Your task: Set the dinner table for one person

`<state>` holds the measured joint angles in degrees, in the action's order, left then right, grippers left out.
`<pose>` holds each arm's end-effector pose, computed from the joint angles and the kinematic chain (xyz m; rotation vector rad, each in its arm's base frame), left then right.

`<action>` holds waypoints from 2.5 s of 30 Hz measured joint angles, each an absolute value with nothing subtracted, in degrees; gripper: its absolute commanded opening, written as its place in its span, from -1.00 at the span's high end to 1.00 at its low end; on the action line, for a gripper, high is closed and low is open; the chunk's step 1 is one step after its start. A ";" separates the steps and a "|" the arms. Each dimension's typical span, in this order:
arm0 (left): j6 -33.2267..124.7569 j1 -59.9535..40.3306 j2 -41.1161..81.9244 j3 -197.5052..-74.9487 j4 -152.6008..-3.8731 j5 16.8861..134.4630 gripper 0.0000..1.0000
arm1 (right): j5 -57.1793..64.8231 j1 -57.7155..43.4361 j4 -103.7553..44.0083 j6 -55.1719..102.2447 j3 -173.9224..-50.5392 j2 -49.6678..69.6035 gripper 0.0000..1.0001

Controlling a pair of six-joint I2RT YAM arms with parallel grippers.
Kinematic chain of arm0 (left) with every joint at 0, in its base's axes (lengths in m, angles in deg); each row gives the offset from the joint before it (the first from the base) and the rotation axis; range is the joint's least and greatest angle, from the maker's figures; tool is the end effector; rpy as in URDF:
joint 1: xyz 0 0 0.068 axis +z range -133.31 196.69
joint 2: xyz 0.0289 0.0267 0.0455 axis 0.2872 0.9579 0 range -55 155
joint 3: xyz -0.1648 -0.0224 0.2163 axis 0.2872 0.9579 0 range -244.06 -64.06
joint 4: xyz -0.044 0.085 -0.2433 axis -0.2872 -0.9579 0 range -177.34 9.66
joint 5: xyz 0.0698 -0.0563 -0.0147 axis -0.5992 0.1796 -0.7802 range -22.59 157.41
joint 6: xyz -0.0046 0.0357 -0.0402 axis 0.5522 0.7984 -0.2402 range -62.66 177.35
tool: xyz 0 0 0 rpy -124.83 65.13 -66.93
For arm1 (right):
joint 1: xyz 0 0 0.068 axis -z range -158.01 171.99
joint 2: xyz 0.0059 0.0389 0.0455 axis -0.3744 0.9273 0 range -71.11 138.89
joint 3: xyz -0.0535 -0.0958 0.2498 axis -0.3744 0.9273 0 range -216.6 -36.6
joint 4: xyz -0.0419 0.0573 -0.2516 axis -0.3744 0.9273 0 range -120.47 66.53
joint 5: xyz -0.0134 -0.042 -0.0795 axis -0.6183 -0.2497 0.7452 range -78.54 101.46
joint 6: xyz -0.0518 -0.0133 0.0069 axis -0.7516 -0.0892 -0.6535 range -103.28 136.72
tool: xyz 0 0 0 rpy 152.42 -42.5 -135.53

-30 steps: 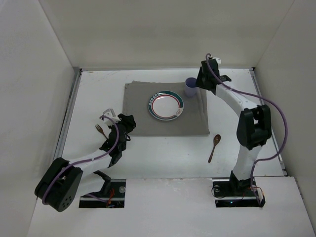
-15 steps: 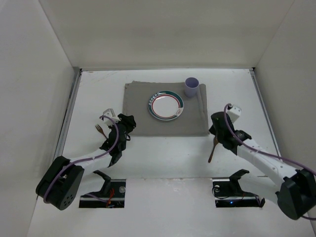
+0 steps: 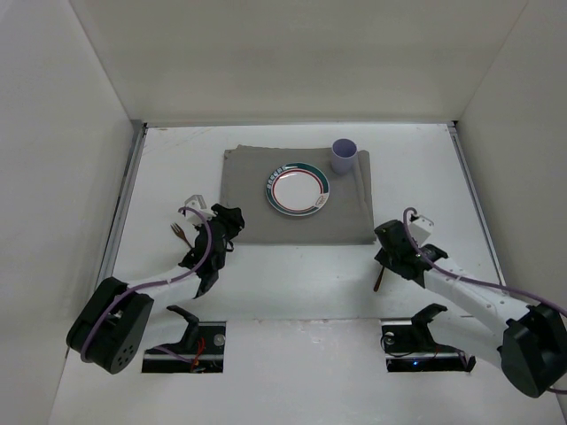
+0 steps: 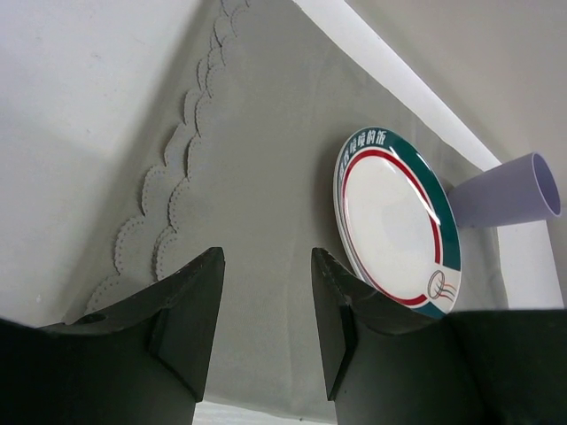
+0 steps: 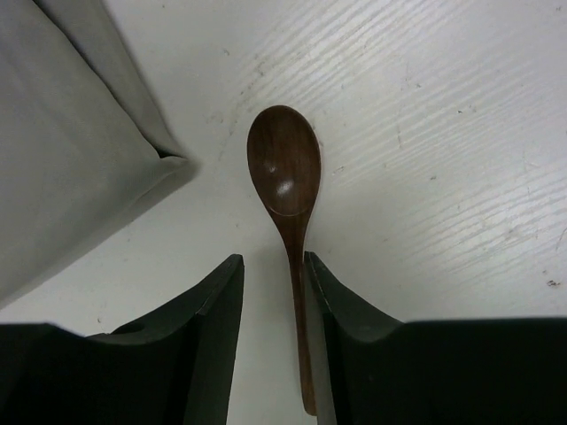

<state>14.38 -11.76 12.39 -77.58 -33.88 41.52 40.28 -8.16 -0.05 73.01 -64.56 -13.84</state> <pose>0.1978 -0.0895 0.1810 -0.5499 1.6269 -0.5487 0.1585 0.0721 0.1771 0.7120 2.3222 -0.0047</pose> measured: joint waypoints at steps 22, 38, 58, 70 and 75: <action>12.85 -9.79 12.77 -77.58 -33.88 43.40 0.17 | 36.33 -8.08 2.48 71.05 -68.37 -3.39 0.91; 12.72 -9.55 12.77 -77.58 -33.88 43.43 0.17 | 33.53 -11.88 -5.17 45.02 -97.81 11.43 0.93; 12.79 -9.57 12.77 -77.58 -33.86 43.40 0.16 | 26.12 -4.58 -10.85 37.02 -106.33 33.59 0.81; 12.79 -9.84 12.87 -77.58 -33.91 43.69 0.16 | 25.88 -4.34 -11.51 37.41 -106.42 33.37 0.28; 13.20 -9.97 12.87 -77.71 -34.47 43.82 0.16 | 28.13 -5.02 -11.66 38.46 -103.62 26.51 -0.02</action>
<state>13.20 -9.97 12.87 -77.71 -34.47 43.82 28.13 -5.02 -11.66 38.46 -103.62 26.51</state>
